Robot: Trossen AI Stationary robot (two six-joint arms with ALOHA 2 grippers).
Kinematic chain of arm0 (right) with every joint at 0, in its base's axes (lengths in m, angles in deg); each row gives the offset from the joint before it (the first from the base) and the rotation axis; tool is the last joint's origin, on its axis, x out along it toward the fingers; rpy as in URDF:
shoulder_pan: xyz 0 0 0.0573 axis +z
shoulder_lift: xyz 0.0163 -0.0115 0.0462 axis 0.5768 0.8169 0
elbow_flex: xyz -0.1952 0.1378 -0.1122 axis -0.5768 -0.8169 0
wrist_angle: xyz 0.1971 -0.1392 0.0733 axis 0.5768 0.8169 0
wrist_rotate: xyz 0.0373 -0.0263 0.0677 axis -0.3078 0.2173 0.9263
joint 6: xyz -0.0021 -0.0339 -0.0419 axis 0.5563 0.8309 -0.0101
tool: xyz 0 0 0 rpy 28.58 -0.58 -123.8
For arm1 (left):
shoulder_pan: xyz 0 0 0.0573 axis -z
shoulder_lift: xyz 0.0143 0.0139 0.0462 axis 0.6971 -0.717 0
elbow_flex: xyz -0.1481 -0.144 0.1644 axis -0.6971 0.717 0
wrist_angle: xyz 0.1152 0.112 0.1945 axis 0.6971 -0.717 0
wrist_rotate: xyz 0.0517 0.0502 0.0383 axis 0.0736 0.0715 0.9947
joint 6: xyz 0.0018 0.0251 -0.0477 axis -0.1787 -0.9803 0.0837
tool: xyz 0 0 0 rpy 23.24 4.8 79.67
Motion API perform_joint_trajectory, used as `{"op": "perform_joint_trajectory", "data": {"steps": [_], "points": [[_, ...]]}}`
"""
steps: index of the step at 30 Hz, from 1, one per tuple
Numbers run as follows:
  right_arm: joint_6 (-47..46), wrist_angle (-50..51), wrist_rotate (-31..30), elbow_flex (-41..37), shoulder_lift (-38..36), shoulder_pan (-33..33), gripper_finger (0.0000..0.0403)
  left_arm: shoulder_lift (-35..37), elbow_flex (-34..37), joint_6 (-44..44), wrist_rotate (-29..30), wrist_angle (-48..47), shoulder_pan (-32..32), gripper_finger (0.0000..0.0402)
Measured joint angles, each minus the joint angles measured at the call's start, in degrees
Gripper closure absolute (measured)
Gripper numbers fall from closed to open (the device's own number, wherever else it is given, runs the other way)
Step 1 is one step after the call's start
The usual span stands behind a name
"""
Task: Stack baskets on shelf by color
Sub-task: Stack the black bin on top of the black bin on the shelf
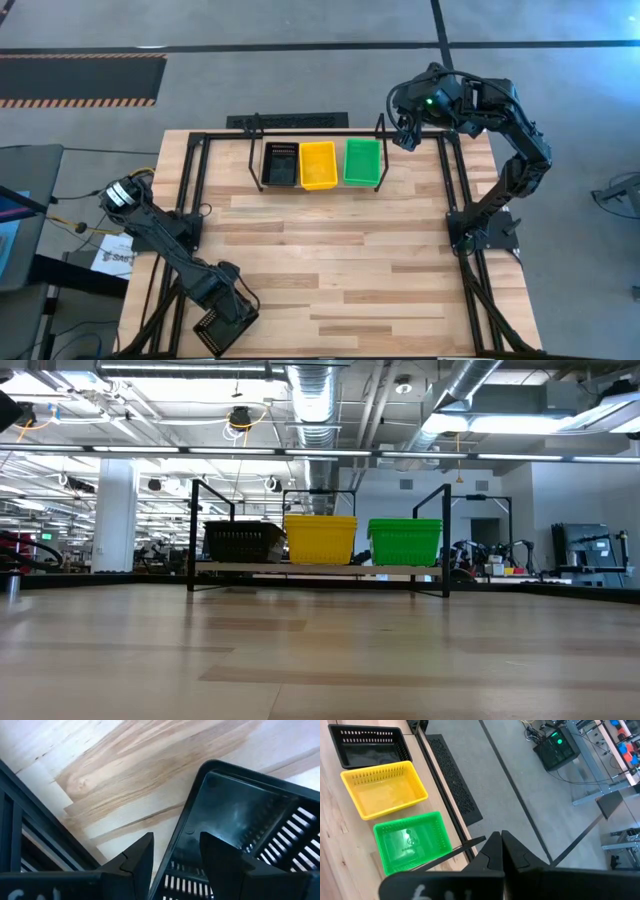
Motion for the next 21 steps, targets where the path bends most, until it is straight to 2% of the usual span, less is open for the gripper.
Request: {"op": "perform_joint_trajectory", "data": {"steps": [9, 14, 21], "points": [[-0.12, 0.00, 0.00, 0.00, 0.00, 0.04, 0.0401, -0.15, 1.65, -1.21, 1.18, 5.66, 0.00, 0.0254], [-0.37, 0.02, 0.11, -0.02, 0.01, 0.07, 0.0401, -0.20, 5.14, 0.97, -2.24, 7.36, -0.27, 0.0254], [-0.39, 0.04, 0.27, -0.02, 0.01, 0.07, 0.0401, -0.20, 6.62, -0.26, -2.47, 8.87, -1.78, 0.0263]]}}
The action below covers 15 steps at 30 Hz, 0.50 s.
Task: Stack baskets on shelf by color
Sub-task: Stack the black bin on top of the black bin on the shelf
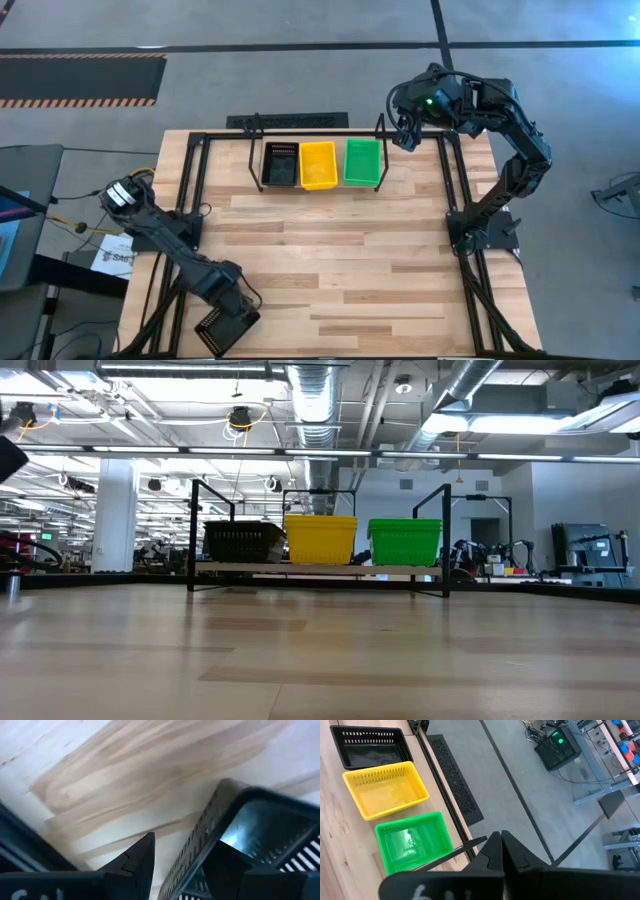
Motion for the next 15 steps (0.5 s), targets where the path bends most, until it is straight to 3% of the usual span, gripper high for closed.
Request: {"op": "perform_joint_trajectory", "data": {"steps": [5, 10, 15], "points": [[0.00, 0.02, 0.28, 0.00, 0.01, 0.00, 0.0401, 0.02, 2.22, -3.83, -0.46, 7.10, -1.44, 0.0298], [-0.01, 0.02, 0.27, 0.00, 0.01, 0.00, 0.0401, 0.02, 2.51, -9.57, 1.06, 11.28, -3.88, 0.0386], [-0.02, 0.02, 0.26, 0.00, 0.01, 0.00, 0.0401, 0.05, 2.49, -13.47, 5.28, 12.67, -7.82, 0.0400]]}}
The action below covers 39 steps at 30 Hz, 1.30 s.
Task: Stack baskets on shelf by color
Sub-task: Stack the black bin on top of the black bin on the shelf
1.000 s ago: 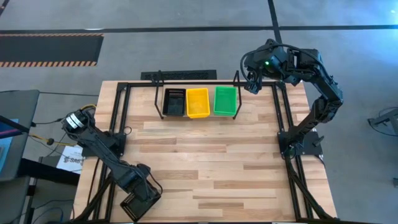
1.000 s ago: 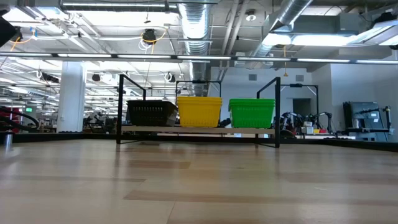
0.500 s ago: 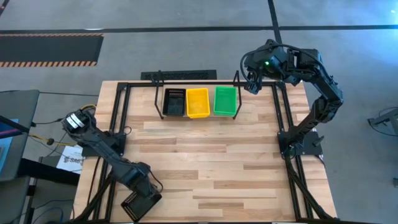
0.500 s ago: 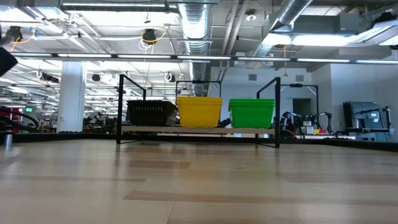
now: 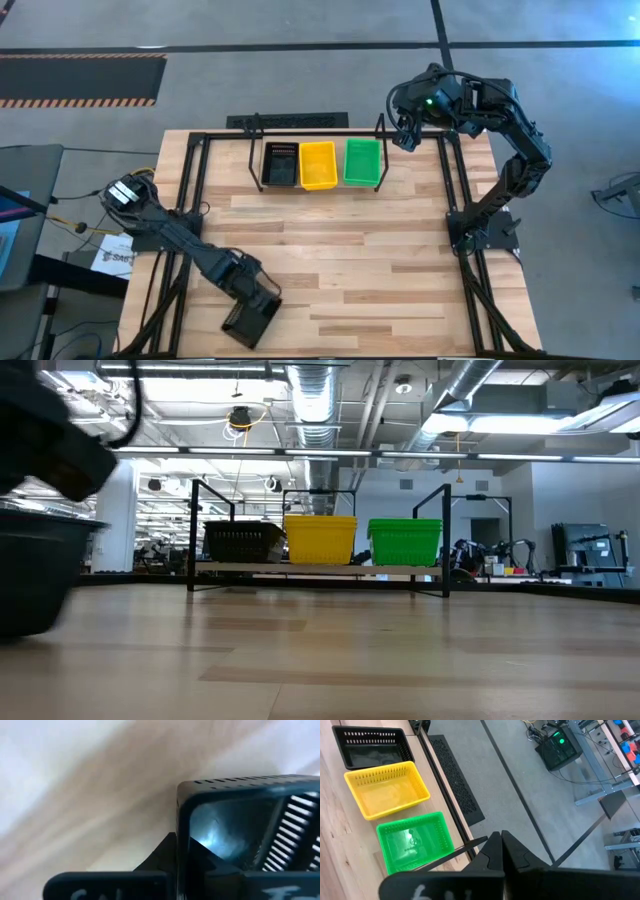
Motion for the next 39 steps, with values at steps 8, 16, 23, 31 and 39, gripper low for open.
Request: {"op": "perform_joint_trajectory", "data": {"steps": [8, 16, 23, 31, 39], "points": [[0.00, 0.39, 0.00, 0.00, 0.00, 0.00, 0.0401, 7.03, -4.10, -6.58, 19.01, -2.42, -8.39, 0.0401], [0.00, 0.36, -0.01, 0.00, 0.00, -0.04, 0.0401, 21.92, -11.33, -7.92, 52.79, -14.28, -16.72, 0.0401], [0.00, 0.39, -0.02, 0.00, 0.00, -0.04, 0.0401, 27.89, -13.11, -21.25, 54.86, -15.69, -31.26, 0.0401], [-0.01, 0.28, -0.04, 0.00, 0.00, -0.04, 0.0401, 24.61, -14.49, -35.96, 40.76, -8.74, -46.67, 0.0401], [-0.10, -0.02, -0.08, 0.00, 0.00, -0.04, 0.0401, 22.44, -14.56, -42.07, 30.05, -7.53, -58.82, 0.0401]]}}
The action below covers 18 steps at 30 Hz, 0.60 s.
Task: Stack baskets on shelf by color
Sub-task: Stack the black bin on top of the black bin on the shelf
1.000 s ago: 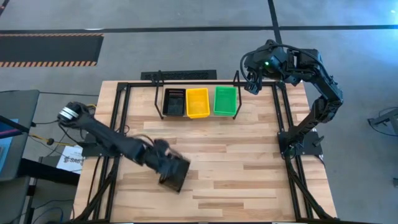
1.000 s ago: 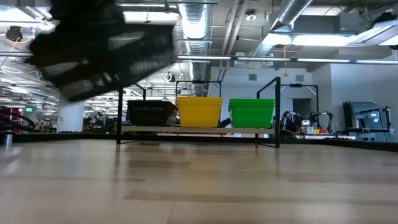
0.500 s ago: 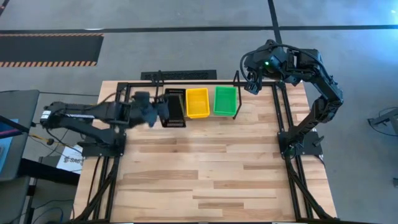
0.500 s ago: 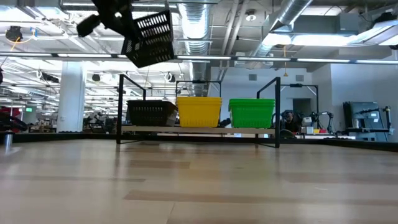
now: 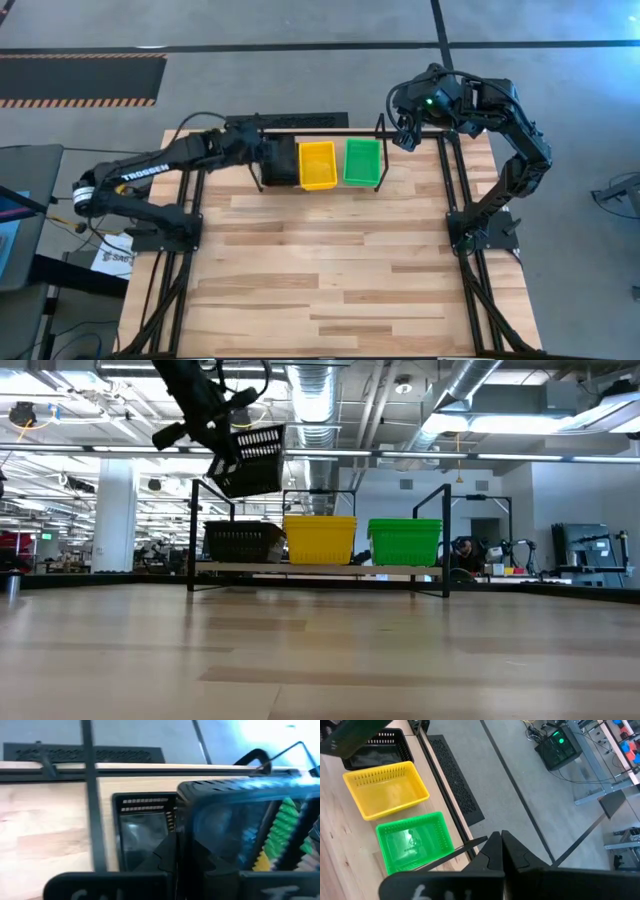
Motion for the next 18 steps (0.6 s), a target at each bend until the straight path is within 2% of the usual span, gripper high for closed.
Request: {"op": "perform_joint_trajectory", "data": {"steps": [6, 18], "points": [[-0.50, 0.02, -0.01, 0.00, 0.00, 0.00, 0.0401, -1.80, -0.04, -3.72, -6.21, -0.12, -5.50, 0.0401], [-2.01, 0.02, -0.09, 0.00, 0.00, -0.02, 0.0401, -8.62, -0.04, -9.66, -13.83, 0.69, -9.49, 0.0401]]}}
